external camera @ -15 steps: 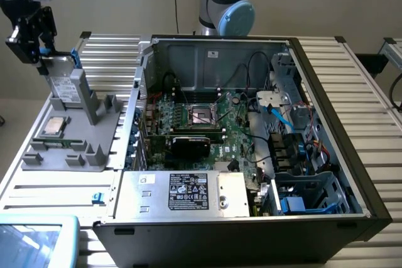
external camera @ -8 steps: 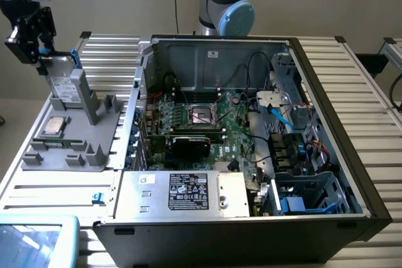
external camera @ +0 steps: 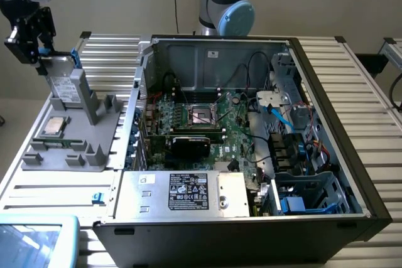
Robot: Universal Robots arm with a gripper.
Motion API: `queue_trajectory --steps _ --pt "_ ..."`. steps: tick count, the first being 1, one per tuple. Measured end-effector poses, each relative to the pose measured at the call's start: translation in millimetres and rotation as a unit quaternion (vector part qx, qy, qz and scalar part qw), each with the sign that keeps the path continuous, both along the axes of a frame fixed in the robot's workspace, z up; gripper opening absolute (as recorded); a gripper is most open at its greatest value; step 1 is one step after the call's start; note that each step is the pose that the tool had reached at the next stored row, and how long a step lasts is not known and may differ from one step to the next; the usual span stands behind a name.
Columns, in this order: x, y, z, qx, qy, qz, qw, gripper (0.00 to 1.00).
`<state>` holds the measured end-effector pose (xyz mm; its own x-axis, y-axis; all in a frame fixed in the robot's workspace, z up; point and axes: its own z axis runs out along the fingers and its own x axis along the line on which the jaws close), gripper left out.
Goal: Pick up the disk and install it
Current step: 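Pick up the disk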
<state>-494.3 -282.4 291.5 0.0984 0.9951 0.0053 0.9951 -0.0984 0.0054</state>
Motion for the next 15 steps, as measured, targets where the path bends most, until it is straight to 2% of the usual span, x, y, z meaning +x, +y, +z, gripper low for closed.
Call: queue_trajectory --steps 15 --pt "0.0 0.0 -0.2 0.0 0.0 -0.001 1.0 0.58"
